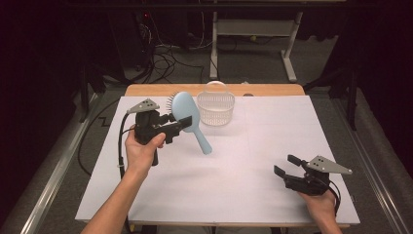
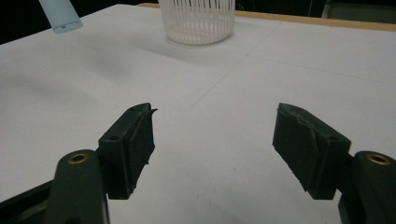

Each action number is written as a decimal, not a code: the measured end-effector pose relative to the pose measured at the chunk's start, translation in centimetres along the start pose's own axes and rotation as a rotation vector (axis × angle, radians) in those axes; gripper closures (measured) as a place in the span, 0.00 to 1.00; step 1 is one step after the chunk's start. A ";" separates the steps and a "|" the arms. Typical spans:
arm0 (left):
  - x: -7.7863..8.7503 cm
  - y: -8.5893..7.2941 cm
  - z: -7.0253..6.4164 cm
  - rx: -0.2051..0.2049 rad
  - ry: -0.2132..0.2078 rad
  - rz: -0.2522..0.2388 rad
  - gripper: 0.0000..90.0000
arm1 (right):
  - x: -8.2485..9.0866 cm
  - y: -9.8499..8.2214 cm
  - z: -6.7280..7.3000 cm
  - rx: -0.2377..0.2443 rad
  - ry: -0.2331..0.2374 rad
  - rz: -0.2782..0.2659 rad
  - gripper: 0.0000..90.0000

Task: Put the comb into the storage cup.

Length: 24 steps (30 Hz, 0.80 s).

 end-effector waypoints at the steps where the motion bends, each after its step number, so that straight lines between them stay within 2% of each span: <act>1: 0.0 0.1 0.0 0.001 -0.002 -0.003 0.59 | 0.0 -0.1 0.1 -0.001 0.002 0.002 0.33; 20: -0.8 2.3 -1.0 -0.025 -0.010 -0.025 0.59 | 0.3 -0.3 0.3 -0.009 -0.001 -0.014 0.32; 24: -1.1 3.1 -1.1 -0.024 -0.001 -0.032 0.59 | 0.3 -0.2 0.3 -0.007 0.001 -0.016 0.32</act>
Point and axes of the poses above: each handheld gripper's, and its own axes: x roughly backward along the jaws, y roughly out of its top, z roughly to its left, the point moved 5 cm from there along -x, roughly forward along the jaws, and after that the axes turned 11 degrees about x, right-handed, at the moved point
